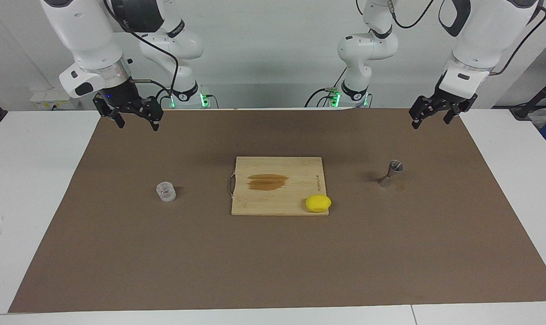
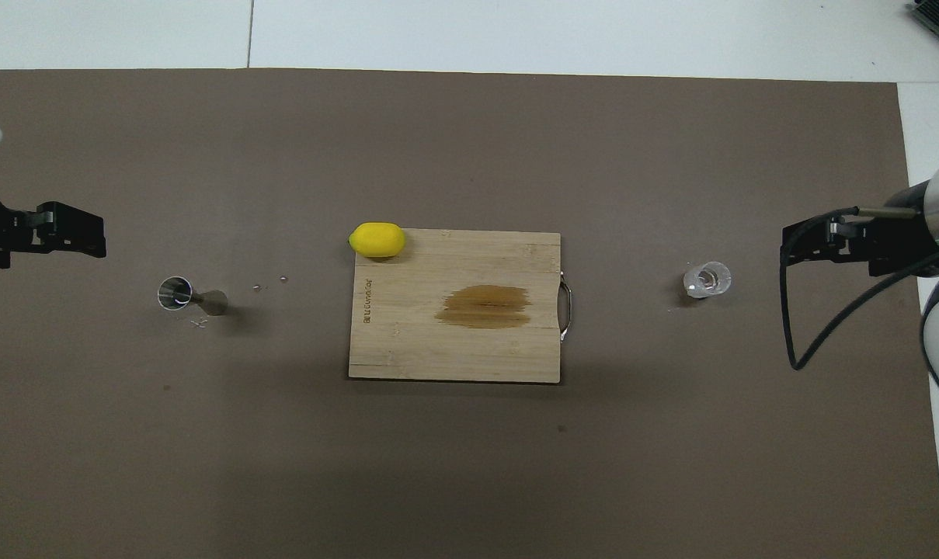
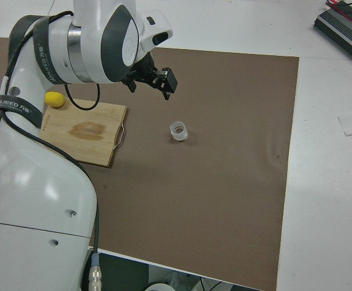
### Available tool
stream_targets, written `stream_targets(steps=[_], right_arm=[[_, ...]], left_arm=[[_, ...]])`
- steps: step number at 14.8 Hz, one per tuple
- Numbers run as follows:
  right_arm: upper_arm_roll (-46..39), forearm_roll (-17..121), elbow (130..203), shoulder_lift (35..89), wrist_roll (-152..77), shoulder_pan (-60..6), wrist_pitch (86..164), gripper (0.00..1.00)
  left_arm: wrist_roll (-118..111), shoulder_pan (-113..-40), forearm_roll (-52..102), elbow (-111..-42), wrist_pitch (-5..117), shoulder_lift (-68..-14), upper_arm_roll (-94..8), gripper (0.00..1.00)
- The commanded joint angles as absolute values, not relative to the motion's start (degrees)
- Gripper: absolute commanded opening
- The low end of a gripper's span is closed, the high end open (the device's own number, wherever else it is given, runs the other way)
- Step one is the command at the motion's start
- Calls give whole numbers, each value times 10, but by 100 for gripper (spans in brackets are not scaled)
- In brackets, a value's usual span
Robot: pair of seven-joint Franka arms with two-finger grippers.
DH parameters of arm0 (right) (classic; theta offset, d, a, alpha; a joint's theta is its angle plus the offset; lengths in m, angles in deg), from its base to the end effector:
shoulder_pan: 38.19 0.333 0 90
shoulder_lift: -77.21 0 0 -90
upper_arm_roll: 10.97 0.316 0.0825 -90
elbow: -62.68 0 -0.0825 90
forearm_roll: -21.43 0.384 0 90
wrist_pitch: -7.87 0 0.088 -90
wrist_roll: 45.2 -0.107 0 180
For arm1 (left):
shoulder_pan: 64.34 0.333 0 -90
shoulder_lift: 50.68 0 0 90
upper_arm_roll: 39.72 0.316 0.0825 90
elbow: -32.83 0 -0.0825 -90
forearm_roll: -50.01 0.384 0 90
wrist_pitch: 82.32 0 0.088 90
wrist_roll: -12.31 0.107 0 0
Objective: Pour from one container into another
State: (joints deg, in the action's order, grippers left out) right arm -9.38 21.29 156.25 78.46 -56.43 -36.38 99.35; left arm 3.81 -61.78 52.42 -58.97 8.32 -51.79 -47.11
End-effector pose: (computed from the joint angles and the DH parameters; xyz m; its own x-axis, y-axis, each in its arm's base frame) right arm 0.5481 0.0325 0.6093 0.9906 -0.1362 -0.0138 -0.1361 -0.9907 0.0058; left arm 0.5476 -0.0425 0.6213 0.9980 0.0634 0.0055 0.0636 -0.9970 -0.0442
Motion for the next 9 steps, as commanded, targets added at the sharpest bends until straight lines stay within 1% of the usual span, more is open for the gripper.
stream_targets(steps=[1, 9], right_arm=[[-90, 207, 1572, 792, -567, -370, 998, 100], [-90, 207, 1572, 793, -567, -370, 998, 100]], left_arm=[[45, -614, 534, -599, 91, -527, -473, 100], [43, -614, 534, -606, 105, -528, -473, 100]])
